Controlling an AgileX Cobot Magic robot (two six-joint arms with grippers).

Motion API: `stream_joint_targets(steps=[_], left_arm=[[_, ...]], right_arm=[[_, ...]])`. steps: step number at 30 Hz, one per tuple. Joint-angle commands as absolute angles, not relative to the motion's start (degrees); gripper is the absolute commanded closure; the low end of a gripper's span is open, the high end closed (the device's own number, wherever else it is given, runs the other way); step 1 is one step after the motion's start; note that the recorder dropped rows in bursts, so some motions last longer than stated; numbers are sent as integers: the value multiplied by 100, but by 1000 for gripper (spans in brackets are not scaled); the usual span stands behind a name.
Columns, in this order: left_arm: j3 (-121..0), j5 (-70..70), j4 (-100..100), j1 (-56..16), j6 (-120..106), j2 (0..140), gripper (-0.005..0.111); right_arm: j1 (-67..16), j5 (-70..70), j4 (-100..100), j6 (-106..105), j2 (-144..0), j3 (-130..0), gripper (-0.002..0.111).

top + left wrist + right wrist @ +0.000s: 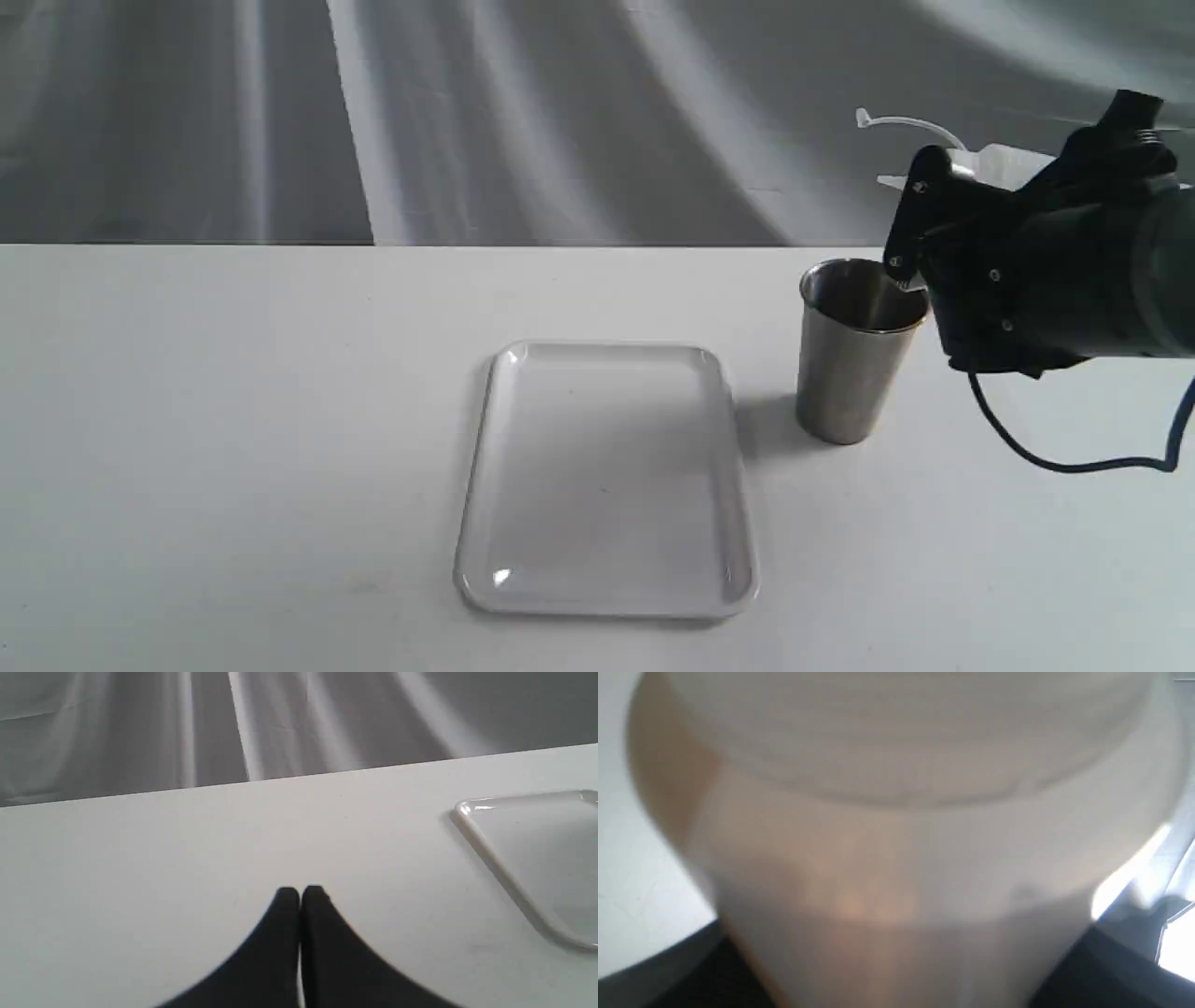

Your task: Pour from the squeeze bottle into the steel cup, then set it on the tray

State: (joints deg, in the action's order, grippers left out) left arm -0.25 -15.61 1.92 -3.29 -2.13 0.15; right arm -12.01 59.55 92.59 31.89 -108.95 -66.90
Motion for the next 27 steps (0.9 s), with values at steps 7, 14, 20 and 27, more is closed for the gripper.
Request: stream_joint_targets(steps=[7,14,20,27], left_arm=[[0,-1522,188,-362,-202,0,107],[0,-1522,188,-362,-187,0,107],[0,-1522,188,-362,-187,0,107],[0,-1522,188,-362,-203,0,107]], right_arm=[[-1208,6102,9509,2170,-10840,-6744,92],[-1208,6260,9542,1778,-10840,-6744,92],[-1208,6481,9642,1341,-10840,-6744,92],[-1208,6637,9755,1026,-10840,-6744,92]])
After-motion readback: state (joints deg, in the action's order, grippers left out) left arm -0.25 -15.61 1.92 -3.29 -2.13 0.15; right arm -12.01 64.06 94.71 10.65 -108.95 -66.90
